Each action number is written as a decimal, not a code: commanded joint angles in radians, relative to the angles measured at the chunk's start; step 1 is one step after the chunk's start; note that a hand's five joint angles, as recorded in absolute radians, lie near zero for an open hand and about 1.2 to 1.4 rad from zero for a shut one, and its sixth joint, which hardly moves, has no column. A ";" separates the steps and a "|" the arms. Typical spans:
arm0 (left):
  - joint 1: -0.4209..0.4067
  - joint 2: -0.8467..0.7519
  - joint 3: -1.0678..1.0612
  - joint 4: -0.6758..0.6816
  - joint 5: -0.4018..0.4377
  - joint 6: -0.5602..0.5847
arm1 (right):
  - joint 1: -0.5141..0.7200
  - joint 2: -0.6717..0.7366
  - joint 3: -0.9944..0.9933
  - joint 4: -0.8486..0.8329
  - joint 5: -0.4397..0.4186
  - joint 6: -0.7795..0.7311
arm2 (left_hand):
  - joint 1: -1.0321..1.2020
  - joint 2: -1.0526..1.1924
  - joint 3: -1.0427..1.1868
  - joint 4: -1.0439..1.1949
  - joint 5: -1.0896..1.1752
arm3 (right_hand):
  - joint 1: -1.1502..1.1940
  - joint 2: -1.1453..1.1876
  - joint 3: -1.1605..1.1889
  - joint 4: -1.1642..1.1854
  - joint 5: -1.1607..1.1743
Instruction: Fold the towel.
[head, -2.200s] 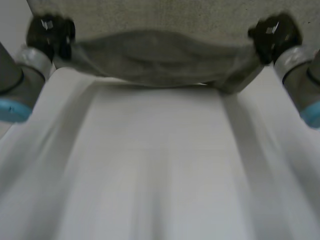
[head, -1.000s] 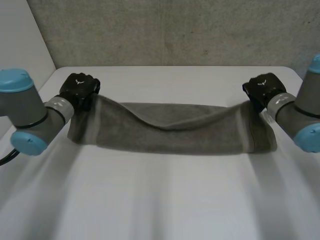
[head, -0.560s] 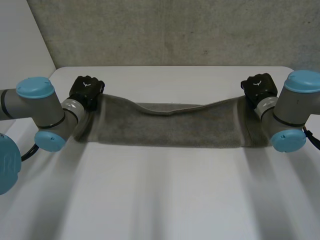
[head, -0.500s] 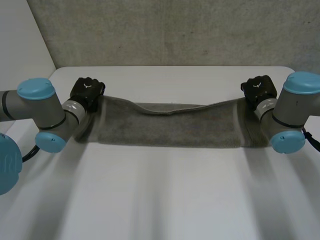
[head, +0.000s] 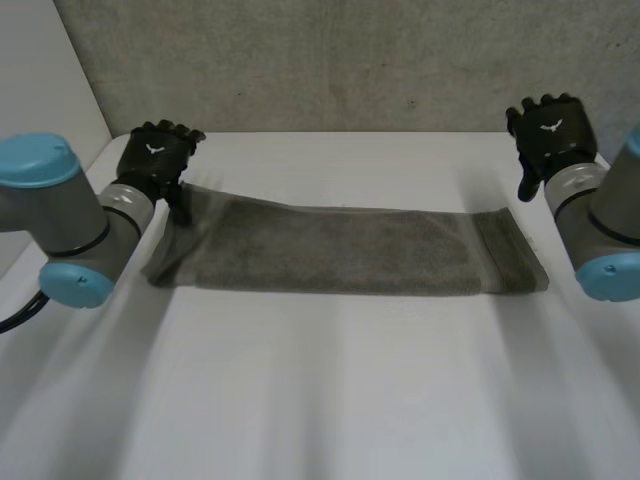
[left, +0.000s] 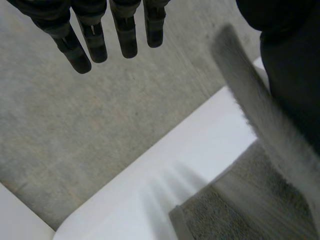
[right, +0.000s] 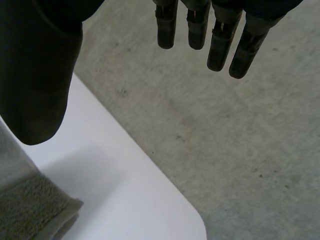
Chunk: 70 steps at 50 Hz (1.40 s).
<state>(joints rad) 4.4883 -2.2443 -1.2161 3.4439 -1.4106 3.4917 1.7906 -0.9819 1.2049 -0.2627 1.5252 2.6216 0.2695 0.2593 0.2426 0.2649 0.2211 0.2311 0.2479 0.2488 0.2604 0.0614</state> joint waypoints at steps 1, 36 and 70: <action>0.014 0.134 -0.197 0.089 0.016 -0.036 | -0.005 -0.158 0.179 0.050 -0.034 0.034 | -0.091 -0.081 -0.064 -0.087 -0.217 | -0.057 -0.073 -0.074 -0.086 -0.061; 0.025 0.134 -0.370 0.126 0.154 -0.030 | -0.125 -0.129 0.361 0.092 -0.185 0.026 | -0.088 -0.078 -0.061 -0.084 -0.214 | -0.014 -0.031 -0.032 -0.043 -0.019; 0.077 -0.141 -0.065 0.103 0.015 0.081 | -0.125 -0.113 0.367 0.091 -0.186 0.023 | -0.062 -0.052 -0.035 -0.057 -0.188 | 0.109 0.092 0.092 0.080 0.104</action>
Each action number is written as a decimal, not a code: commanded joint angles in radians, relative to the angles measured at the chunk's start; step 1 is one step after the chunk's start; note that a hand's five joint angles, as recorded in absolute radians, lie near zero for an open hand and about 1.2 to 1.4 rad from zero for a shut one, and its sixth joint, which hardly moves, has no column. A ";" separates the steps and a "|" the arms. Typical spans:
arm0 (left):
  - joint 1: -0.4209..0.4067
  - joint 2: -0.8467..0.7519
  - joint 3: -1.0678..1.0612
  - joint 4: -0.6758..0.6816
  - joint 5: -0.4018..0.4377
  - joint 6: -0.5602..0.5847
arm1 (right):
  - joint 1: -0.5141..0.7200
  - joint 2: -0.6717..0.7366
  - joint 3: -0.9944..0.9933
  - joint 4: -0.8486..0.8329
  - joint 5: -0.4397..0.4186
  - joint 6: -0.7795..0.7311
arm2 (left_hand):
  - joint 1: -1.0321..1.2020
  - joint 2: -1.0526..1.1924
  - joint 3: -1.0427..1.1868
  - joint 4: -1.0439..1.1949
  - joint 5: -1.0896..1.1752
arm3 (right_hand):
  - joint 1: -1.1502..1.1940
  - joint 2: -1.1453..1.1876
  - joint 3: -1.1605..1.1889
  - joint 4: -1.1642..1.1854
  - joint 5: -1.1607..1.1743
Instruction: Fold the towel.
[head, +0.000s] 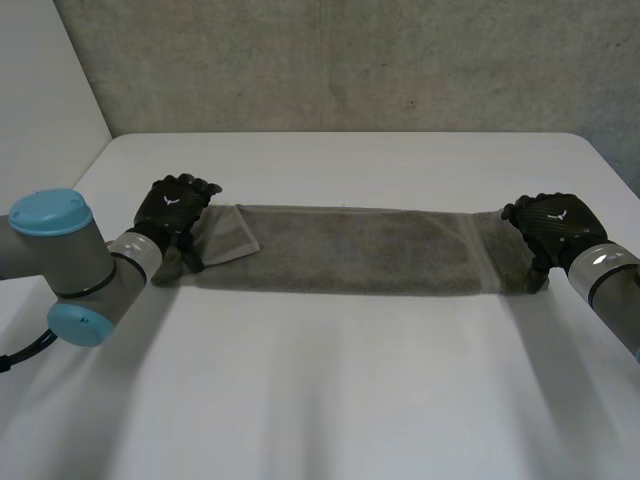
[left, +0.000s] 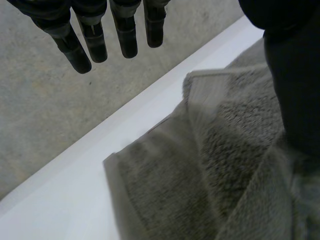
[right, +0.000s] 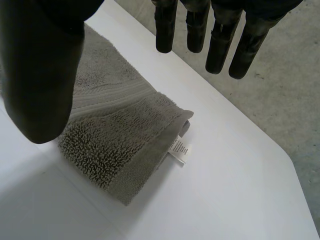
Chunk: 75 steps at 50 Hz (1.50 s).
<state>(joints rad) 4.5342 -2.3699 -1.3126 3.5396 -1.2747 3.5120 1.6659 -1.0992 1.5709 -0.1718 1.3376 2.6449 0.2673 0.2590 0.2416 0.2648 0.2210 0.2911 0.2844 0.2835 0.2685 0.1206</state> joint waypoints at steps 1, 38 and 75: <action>0.042 -0.014 0.039 0.008 -0.173 0.062 | 0.000 0.004 0.001 0.000 0.002 0.001 | -0.057 -0.048 -0.031 -0.054 -0.185 | 0.055 0.062 0.063 0.078 0.051; -0.023 0.138 -0.102 0.015 -0.278 -0.008 | -0.020 0.134 -0.049 -0.015 -0.023 0.001 | -0.063 -0.054 -0.037 -0.060 -0.191 | 0.416 0.423 0.424 0.439 0.412; -0.027 0.239 -0.158 0.007 -0.250 -0.036 | -0.215 0.176 -0.181 0.087 0.018 -0.163 | -0.066 -0.057 -0.040 -0.063 -0.194 | 1.105 1.112 1.113 1.128 1.101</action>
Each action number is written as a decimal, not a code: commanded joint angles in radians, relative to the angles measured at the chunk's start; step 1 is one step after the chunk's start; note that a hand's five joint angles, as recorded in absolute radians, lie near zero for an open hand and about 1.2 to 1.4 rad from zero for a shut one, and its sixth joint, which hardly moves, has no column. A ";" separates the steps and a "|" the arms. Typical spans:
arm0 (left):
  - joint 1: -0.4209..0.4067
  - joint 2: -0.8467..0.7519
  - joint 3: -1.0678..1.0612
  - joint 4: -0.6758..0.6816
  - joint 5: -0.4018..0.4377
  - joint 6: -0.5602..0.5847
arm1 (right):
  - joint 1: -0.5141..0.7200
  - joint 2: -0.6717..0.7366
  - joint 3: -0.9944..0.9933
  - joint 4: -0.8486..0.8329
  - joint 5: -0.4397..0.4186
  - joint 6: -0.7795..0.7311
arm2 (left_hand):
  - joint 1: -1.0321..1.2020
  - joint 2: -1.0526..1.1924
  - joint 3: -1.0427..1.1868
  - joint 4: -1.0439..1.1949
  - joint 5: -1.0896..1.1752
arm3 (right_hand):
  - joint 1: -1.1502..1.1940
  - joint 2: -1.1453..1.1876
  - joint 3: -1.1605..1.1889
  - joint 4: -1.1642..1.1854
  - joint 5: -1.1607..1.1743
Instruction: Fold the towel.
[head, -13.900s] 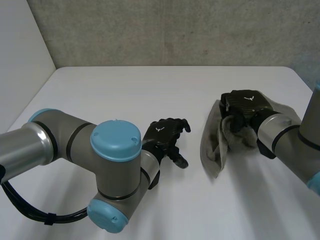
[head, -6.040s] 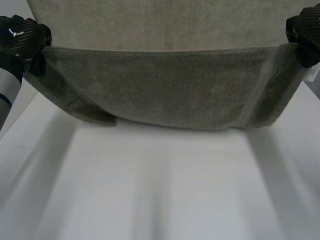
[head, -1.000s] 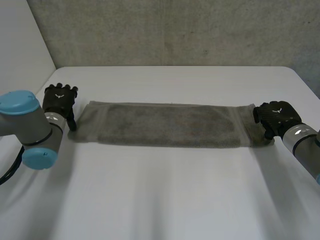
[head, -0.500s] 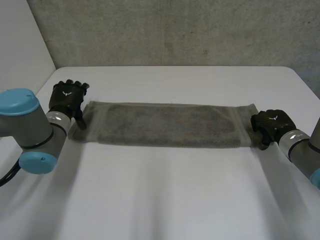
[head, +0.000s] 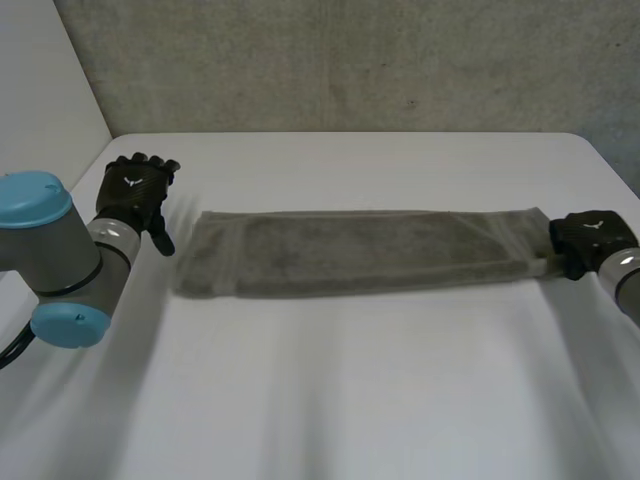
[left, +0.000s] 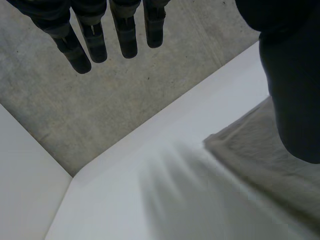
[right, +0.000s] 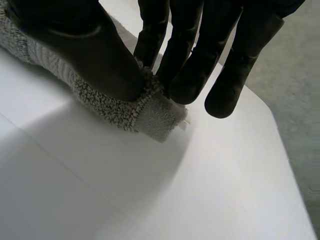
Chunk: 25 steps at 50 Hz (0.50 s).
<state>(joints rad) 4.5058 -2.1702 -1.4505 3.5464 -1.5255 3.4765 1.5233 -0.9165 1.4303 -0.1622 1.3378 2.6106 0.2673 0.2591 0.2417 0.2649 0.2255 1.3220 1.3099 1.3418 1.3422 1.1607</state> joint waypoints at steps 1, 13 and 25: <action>0.001 0.047 -0.025 0.000 0.001 -0.001 | -0.087 -0.008 -0.053 0.091 0.035 -0.157 | -0.066 -0.057 -0.040 -0.063 -0.198 | 0.074 0.086 0.054 0.054 0.061; -0.002 0.151 -0.008 -0.001 0.001 -0.079 | 0.078 -0.159 -0.180 0.070 0.098 -0.141 | -0.071 -0.063 -0.046 -0.069 -0.204 | 0.074 0.086 0.054 0.054 0.061; -0.043 0.191 0.002 0.000 0.001 -0.135 | 0.589 -0.079 -0.209 -0.267 0.009 -0.211 | -0.074 -0.066 -0.049 -0.072 -0.207 | 0.074 0.086 0.054 0.054 0.061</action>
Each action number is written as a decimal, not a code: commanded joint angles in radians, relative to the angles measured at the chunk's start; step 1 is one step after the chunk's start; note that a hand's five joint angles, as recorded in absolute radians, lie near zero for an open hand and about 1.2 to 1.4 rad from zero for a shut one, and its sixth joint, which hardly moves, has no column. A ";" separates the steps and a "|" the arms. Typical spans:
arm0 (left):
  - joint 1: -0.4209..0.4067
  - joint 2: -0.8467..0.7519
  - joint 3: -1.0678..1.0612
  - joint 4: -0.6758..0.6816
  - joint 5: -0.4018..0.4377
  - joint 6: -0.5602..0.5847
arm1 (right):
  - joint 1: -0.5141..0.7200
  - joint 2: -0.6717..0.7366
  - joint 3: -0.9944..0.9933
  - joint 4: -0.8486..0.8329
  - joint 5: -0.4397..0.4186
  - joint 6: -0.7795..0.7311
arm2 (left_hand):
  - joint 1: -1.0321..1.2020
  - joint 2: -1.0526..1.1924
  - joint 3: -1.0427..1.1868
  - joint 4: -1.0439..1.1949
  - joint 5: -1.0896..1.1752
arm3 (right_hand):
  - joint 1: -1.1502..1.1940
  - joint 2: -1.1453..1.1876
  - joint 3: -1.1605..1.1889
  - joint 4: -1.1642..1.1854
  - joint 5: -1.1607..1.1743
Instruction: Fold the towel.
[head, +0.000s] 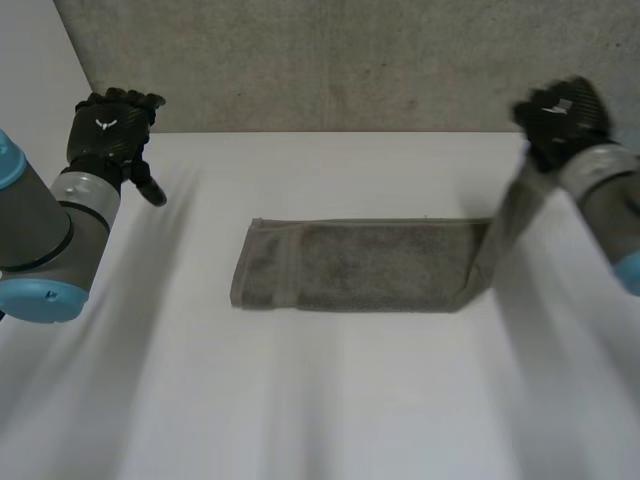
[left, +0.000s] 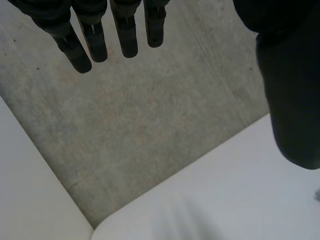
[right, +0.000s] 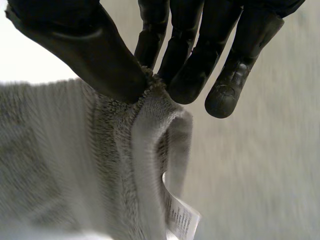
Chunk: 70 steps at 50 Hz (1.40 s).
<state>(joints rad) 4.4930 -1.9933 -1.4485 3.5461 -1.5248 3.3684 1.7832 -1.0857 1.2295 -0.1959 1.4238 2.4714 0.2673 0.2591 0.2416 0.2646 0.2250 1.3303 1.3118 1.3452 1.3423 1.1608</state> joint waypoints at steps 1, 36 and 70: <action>-0.032 0.014 -0.006 -0.001 -0.002 -0.029 | 0.384 0.136 -0.013 -0.250 -0.109 -0.092 | -0.071 -0.063 -0.046 -0.069 -0.204 | 0.066 0.084 0.051 0.054 0.061; -0.118 -0.007 -0.058 0.000 0.002 -0.027 | 0.306 -0.010 0.160 -0.065 -0.098 0.331 | -0.065 -0.057 -0.040 -0.063 -0.198 | -1.156 -1.137 -1.171 -1.168 -1.161; -0.212 -0.055 -0.072 0.000 0.000 -0.030 | 0.125 0.184 0.294 -0.073 -0.120 0.337 | -0.065 -0.057 -0.040 -0.063 -0.198 | 0.065 0.083 0.050 0.053 0.060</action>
<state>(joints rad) 4.2812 -2.0444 -1.5172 3.5465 -1.5250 3.3379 1.9058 -0.9183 1.5354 -0.2613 1.2971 2.8018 0.2673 0.2591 0.2417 0.2648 0.2242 1.0718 1.0614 1.0575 1.0587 0.8830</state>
